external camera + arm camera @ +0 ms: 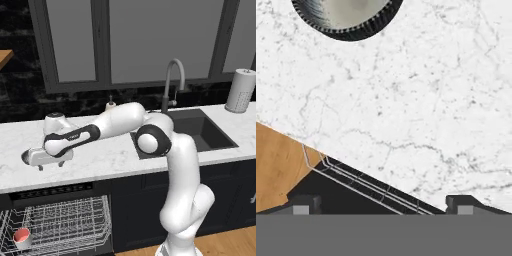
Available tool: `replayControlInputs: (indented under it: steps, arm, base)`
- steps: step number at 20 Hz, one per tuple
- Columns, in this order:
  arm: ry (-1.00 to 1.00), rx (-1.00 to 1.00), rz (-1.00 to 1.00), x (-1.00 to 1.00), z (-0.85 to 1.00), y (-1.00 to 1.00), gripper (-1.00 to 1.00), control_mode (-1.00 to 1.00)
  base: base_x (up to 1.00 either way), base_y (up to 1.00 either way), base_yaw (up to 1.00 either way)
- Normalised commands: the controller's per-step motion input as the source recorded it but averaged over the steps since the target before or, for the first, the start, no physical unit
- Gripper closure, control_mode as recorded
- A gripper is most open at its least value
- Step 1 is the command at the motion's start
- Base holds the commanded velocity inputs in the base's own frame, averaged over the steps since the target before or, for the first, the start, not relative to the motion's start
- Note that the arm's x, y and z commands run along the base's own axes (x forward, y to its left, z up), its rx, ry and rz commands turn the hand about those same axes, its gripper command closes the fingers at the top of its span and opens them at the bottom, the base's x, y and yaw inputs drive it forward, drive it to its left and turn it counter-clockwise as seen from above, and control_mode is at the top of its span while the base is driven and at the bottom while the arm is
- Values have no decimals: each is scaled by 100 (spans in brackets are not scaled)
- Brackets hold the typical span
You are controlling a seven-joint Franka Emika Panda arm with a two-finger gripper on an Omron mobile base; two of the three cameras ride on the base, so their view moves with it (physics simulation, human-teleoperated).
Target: Pick up the cup and bowl from the counter, place them in the dishwasher, and close the dishwasher door.
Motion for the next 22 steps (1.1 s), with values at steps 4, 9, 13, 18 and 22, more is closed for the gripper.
replayControlInputs:
  steps: [4,9,13,18,22]
  arm:
    - [3,0,0,72,1,0,-100,-100]
    - [2,2,-5,35,21,0,-100,-100]
    - [8,1,-6,28,9,0,-100,-100]
    - [12,0,-4,34,0,8,-100,-100]
    - [5,0,-1,9,0,16,-100,-100]
  base:
    - [0,0,0]
    - [0,0,0]
    - [0,0,0]
    - [0,0,0]
    - [0,0,0]
